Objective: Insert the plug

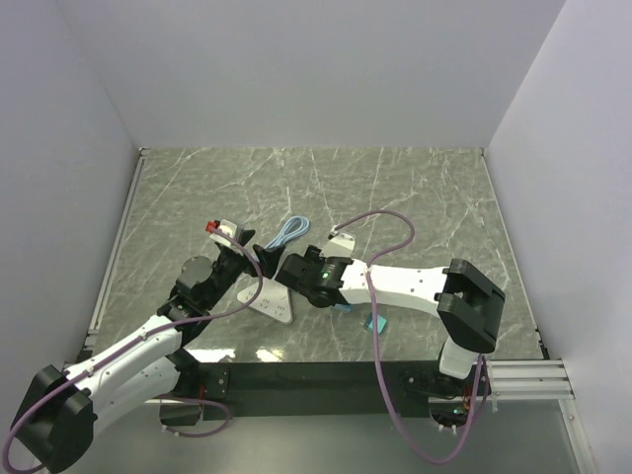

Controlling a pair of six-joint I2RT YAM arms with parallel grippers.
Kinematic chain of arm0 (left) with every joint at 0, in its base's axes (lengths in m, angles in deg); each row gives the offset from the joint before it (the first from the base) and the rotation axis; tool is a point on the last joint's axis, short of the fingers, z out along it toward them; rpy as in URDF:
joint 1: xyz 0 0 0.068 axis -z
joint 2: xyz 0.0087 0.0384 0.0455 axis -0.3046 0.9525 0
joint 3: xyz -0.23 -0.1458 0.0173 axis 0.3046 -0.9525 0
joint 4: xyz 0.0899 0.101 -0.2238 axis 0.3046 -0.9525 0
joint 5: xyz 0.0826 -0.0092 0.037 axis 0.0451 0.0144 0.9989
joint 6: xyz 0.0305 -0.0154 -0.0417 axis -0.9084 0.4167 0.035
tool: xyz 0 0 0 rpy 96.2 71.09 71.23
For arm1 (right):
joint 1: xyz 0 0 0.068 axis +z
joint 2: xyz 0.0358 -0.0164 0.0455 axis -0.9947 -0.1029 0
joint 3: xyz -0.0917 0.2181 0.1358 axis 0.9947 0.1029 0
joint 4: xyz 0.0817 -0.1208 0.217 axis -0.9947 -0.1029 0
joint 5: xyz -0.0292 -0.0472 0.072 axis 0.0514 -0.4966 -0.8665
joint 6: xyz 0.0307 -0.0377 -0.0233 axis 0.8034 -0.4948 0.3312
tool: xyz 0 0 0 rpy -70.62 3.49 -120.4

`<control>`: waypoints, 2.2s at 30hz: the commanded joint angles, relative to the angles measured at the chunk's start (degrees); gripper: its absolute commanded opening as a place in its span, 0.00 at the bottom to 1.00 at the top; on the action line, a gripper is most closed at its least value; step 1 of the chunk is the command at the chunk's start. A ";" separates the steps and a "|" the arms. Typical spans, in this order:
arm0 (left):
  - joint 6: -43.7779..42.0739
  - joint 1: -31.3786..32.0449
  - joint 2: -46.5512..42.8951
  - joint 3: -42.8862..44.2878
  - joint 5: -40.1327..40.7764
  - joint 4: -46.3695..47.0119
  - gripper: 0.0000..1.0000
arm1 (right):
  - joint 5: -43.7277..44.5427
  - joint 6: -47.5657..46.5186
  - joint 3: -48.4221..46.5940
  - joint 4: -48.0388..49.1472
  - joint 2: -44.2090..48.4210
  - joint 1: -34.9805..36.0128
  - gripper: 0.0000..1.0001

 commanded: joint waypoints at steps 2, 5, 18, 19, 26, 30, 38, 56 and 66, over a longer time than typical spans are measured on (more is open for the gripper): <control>1.11 -0.45 -0.94 -0.20 -0.80 1.47 0.96 | -2.88 0.81 2.74 -1.08 -2.57 0.82 0.00; 1.20 -0.53 -1.12 -0.29 -0.80 1.47 0.96 | -3.58 0.81 4.41 0.24 -3.01 0.82 0.00; 1.38 -1.15 -1.21 -0.73 -0.80 2.09 0.96 | -6.56 3.44 9.41 2.35 -5.39 2.49 0.00; 1.46 -1.15 -1.12 -0.81 -0.80 2.09 0.96 | -6.92 3.62 10.04 2.78 -5.39 2.75 0.00; 1.64 -1.50 -1.30 -1.08 -1.50 2.35 0.96 | -9.29 4.67 12.94 5.86 -6.61 3.19 0.00; 1.73 -1.59 -1.47 -1.17 -1.50 2.53 0.97 | -9.29 5.81 13.12 4.46 -7.41 4.15 0.00; 1.82 -1.94 -1.47 -1.34 -1.50 2.70 0.96 | -11.75 7.75 15.84 6.04 -8.72 5.74 0.00; 1.99 -2.20 -1.47 -1.43 -1.94 2.79 0.96 | -6.05 0.38 10.40 3.23 -8.46 3.20 0.00; 1.91 -2.38 -2.09 -1.52 -2.02 2.62 0.97 | -2.35 1.77 15.48 -0.37 -2.85 -0.41 0.00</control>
